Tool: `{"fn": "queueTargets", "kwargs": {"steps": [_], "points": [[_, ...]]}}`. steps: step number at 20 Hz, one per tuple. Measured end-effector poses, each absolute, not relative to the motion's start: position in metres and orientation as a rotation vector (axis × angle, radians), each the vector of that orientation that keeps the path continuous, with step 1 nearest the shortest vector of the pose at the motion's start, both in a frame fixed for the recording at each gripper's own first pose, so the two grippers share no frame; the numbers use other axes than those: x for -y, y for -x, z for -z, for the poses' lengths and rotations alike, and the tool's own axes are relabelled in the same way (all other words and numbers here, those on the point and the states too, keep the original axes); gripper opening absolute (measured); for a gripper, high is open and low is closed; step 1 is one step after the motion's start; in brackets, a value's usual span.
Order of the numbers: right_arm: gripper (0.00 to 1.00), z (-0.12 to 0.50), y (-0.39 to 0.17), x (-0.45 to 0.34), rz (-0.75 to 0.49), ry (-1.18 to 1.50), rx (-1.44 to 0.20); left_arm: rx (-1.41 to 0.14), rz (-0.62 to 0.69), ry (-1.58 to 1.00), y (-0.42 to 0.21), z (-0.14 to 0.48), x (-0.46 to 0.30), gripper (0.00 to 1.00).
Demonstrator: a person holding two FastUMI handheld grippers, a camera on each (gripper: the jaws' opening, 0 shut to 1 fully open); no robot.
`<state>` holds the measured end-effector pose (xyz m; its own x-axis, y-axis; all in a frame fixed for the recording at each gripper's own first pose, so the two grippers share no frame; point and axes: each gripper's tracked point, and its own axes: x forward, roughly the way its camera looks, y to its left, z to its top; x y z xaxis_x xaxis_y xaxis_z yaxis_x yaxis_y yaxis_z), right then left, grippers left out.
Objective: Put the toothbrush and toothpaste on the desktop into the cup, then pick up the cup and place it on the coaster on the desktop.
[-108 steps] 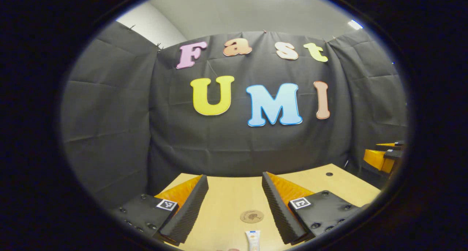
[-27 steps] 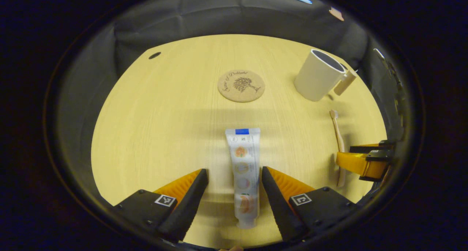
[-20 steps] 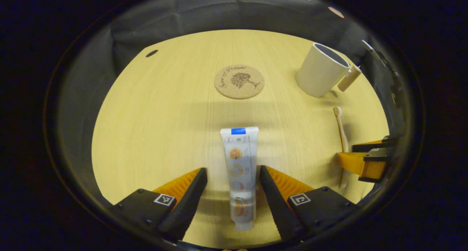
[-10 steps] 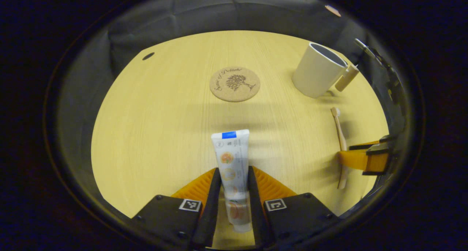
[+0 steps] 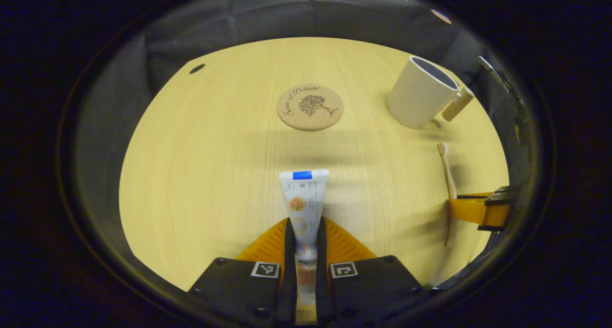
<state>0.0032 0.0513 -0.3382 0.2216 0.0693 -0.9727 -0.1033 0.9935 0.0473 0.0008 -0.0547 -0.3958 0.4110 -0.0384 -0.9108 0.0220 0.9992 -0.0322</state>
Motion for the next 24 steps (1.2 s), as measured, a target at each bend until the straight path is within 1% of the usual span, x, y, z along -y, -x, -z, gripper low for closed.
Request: {"fn": "queueTargets", "kwargs": {"steps": [1,5,6,7,9,16,18,19,24], "points": [[0.02,0.338,-0.002,-0.052,-0.119,0.015,-1.341,-1.135,0.040,0.019,-0.002,0.392,0.055,0.24],[0.02,0.340,-0.002,-0.053,-0.124,-0.036,-1.320,-1.112,0.049,0.042,-0.001,0.390,0.053,0.24],[0.03,0.341,0.000,-0.053,-0.121,-0.047,-1.314,-1.099,0.047,0.046,-0.002,0.387,0.053,0.22],[0.03,0.339,-0.001,-0.052,-0.121,-0.055,-1.303,-1.086,0.047,0.044,-0.003,0.385,0.053,0.24],[0.03,0.332,-0.002,-0.049,-0.115,-0.064,-1.274,-1.056,0.053,0.031,-0.006,0.375,0.052,0.24],[0.03,0.269,-0.026,-0.046,-0.120,-0.162,-1.119,-0.954,0.065,0.057,-0.024,0.331,0.053,0.24],[0.03,0.256,-0.035,-0.051,-0.130,-0.191,-1.083,-0.937,0.065,0.070,-0.026,0.321,0.051,0.22],[0.03,0.248,-0.041,-0.055,-0.138,-0.203,-1.066,-0.930,0.063,0.074,-0.028,0.317,0.050,0.24],[0.02,0.217,-0.073,-0.072,-0.181,-0.238,-0.992,-0.918,0.047,0.091,-0.026,0.306,0.039,0.24]]}}
